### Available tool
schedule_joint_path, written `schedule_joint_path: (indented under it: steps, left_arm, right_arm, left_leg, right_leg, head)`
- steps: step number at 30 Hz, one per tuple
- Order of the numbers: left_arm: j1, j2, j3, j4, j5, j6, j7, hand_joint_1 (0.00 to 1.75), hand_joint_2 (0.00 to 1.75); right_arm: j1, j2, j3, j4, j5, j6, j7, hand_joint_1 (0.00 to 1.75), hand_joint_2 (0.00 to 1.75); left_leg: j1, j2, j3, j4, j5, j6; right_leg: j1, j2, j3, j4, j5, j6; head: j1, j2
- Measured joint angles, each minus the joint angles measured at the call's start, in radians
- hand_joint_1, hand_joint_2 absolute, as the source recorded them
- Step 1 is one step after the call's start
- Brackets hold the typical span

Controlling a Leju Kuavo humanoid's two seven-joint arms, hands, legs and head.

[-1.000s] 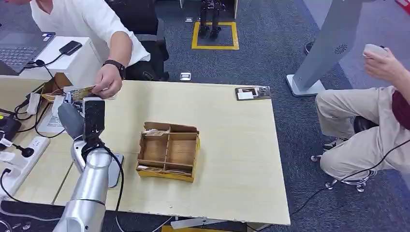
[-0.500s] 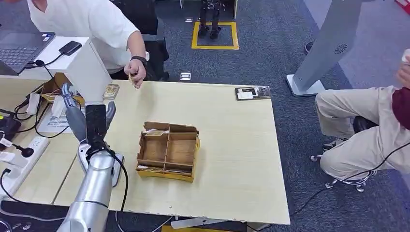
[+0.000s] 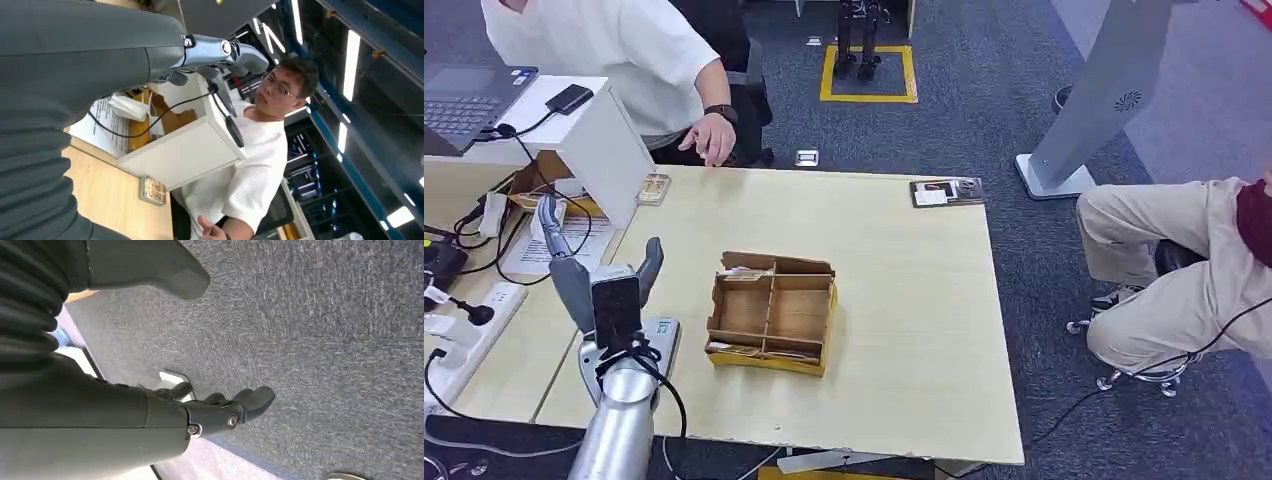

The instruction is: Pass the card to the sensor for recognition and then transmit it.

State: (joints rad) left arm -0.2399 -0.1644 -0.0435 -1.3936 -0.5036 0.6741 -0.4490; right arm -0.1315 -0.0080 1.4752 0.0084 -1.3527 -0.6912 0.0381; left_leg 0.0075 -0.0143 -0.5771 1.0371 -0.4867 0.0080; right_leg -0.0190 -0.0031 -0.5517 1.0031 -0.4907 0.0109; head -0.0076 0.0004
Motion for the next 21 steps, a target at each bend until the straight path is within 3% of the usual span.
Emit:
schedule_joint_path:
  steps: [8, 10, 12, 14, 19, 21]
  left_arm:
    - [0.105, 0.002, -0.053, -0.106, 0.011, 0.009, -0.058, 0.0, 1.75]
    - [0.121, 0.002, -0.061, -0.115, -0.121, 0.018, -0.059, 0.0, 1.75]
    - [0.13, -0.001, -0.062, -0.119, -0.377, 0.019, -0.022, 0.0, 1.75]
    - [0.136, -0.001, -0.062, -0.118, -0.561, 0.015, 0.022, 0.0, 1.75]
    - [0.132, 0.018, -0.076, -0.115, -0.888, 0.007, 0.187, 0.0, 1.75]
    - [0.13, 0.027, -0.08, -0.115, -0.928, 0.008, 0.201, 0.0, 1.75]
  right_arm:
    - [0.005, -0.01, -0.003, 0.0, -0.013, 0.0, -0.006, 0.0, 1.75]
    - [0.005, -0.01, -0.005, 0.0, -0.011, 0.0, -0.007, 0.0, 1.75]
    - [0.005, -0.01, -0.006, 0.0, -0.004, 0.0, -0.009, 0.0, 1.75]
    - [0.005, -0.01, -0.006, 0.0, 0.001, 0.0, -0.009, 0.0, 1.75]
    - [0.005, -0.01, -0.007, 0.0, -0.002, 0.0, -0.009, 0.0, 1.75]
    - [0.005, -0.01, -0.007, 0.0, -0.002, 0.0, -0.009, 0.0, 1.75]
  left_leg:
    - [0.0, 0.0, 0.0, 0.0, 0.0, 0.0]
    - [0.0, 0.0, 0.0, 0.0, 0.0, 0.0]
    - [0.0, 0.0, 0.0, 0.0, 0.0, 0.0]
    - [0.0, 0.0, 0.0, 0.0, 0.0, 0.0]
    - [0.0, 0.0, 0.0, 0.0, 0.0, 0.0]
    - [0.0, 0.0, 0.0, 0.0, 0.0, 0.0]
  right_leg:
    - [0.0, -0.001, 0.0, 0.0, 0.0, 0.0]
    - [0.0, -0.001, 0.0, 0.0, 0.0, 0.0]
    - [0.0, -0.001, 0.0, 0.0, 0.0, 0.0]
    - [0.0, 0.0, 0.0, 0.0, 0.0, 0.0]
    - [0.0, 0.0, 0.0, 0.0, 0.0, 0.0]
    - [0.0, 0.0, 0.0, 0.0, 0.0, 0.0]
  head:
    - [0.0, 0.0]
    - [0.0, 0.0]
    - [0.0, 0.0]
    - [0.0, 0.0]
    - [0.0, 0.0]
    - [0.0, 0.0]
